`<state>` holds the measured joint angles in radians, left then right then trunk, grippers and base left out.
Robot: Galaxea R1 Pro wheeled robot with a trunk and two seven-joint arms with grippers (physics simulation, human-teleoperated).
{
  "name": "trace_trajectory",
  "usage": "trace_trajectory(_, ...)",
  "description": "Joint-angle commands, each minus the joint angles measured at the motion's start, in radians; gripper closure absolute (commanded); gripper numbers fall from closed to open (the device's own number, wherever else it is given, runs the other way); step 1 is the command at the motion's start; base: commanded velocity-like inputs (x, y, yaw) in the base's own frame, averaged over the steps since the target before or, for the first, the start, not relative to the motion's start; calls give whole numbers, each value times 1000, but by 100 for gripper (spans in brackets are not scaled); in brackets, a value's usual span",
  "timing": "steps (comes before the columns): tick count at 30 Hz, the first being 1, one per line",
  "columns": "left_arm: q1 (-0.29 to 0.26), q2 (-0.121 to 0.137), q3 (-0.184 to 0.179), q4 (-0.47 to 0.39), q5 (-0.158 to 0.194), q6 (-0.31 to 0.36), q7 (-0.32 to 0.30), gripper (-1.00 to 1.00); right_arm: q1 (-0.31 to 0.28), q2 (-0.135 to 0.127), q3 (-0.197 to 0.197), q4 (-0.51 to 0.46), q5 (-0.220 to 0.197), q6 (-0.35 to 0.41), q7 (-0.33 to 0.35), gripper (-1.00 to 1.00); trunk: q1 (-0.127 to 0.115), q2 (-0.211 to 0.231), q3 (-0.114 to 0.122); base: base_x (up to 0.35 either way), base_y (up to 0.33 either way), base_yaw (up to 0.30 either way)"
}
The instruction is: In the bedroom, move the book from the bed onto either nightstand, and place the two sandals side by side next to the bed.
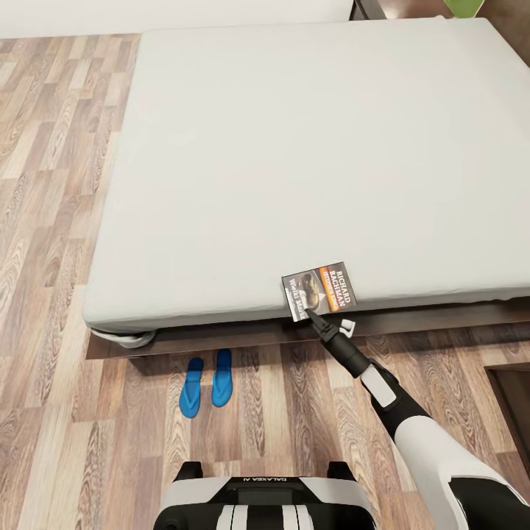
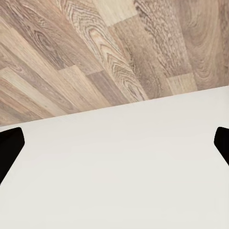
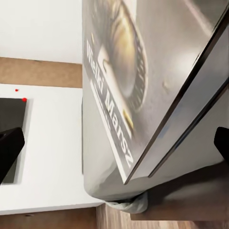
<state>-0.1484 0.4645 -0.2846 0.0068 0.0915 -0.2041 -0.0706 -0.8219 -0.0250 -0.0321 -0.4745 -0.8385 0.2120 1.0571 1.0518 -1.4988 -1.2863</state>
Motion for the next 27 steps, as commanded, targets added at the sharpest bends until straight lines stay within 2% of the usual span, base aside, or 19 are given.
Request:
trace_trajectory(1,0,0,-7,1,10,-3,-5,-100,0,0,-2,0,-7,10,3,-100,0,0,0,0,0,0)
trace_trajectory(27,0,0,-7,1,10,-3,-5,-100,0,-1,-8,0,-7,10,3,-100,0,0,0,0,0,0)
